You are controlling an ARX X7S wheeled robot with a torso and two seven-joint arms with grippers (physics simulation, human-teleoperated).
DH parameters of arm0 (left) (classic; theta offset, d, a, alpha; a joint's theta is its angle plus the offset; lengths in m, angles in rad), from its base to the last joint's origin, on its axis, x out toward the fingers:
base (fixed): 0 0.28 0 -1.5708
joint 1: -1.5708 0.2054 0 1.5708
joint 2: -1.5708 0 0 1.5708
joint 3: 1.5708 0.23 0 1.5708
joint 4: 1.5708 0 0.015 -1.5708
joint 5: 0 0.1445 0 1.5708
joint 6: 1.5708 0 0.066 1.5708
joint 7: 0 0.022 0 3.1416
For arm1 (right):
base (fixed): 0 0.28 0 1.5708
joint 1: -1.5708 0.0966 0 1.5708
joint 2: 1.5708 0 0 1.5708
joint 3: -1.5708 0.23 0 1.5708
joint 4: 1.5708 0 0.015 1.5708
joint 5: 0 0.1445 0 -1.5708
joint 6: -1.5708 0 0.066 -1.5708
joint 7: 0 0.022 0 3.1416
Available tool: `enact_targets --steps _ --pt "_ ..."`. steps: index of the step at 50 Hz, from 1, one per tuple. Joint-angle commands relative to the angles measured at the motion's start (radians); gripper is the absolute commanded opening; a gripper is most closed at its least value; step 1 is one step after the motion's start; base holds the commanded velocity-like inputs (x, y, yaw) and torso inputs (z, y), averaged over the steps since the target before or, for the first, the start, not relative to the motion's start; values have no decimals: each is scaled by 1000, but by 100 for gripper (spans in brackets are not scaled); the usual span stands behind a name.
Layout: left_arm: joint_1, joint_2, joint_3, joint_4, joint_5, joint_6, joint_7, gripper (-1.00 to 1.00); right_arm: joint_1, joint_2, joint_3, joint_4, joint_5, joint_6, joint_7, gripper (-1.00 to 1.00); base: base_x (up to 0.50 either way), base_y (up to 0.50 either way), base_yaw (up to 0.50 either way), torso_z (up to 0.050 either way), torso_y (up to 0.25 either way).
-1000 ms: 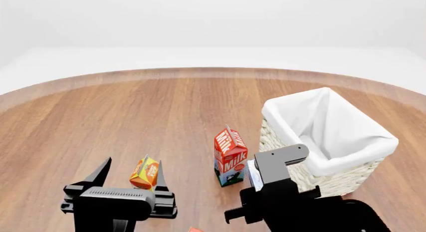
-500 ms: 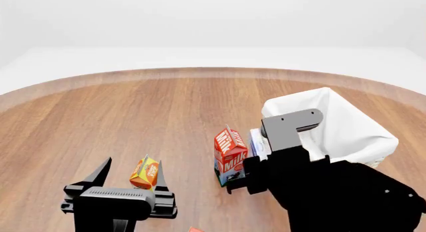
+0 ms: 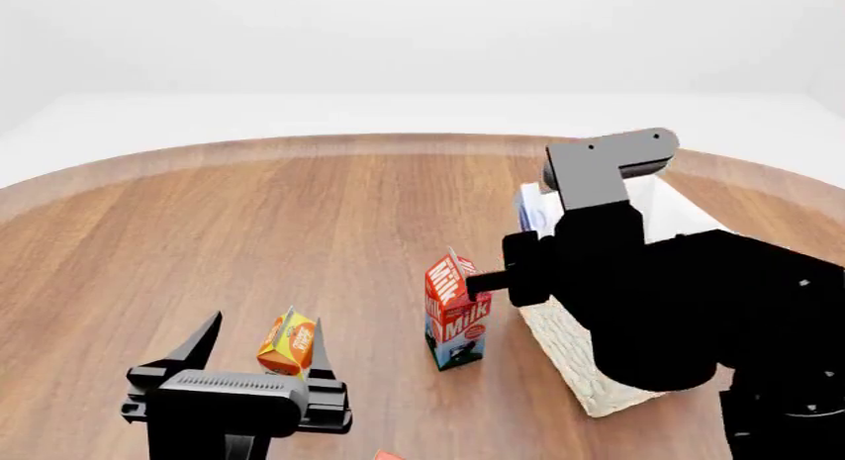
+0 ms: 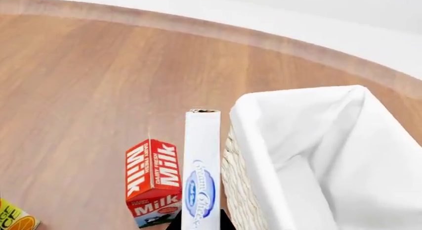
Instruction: Pick up the cream cheese box and the butter, and put them in the basket.
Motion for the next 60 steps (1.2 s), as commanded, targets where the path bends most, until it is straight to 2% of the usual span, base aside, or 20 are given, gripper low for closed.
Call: enact_targets --steps 1,13,28,45,60 --pt "0 -3 2 5 -2 -3 -6 100 112 32 -21 86 -27 -11 -33 -100 0 0 0 0 0" --pt "-3 -5 7 -7 -2 5 -7 100 180 57 -33 192 -135 -9 -137 -100 0 0 0 0 0" --pt "-9 -7 15 -5 -3 3 -11 100 255 72 -108 422 -385 -59 -372 -100 0 0 0 0 1" --pt "-13 -11 22 -1 -6 -4 -17 100 278 57 -199 611 -528 -111 -508 -100 0 0 0 0 1" --pt "-17 -13 25 -3 -9 -2 -21 100 281 64 -197 695 -529 -115 -516 -100 0 0 0 1 1"
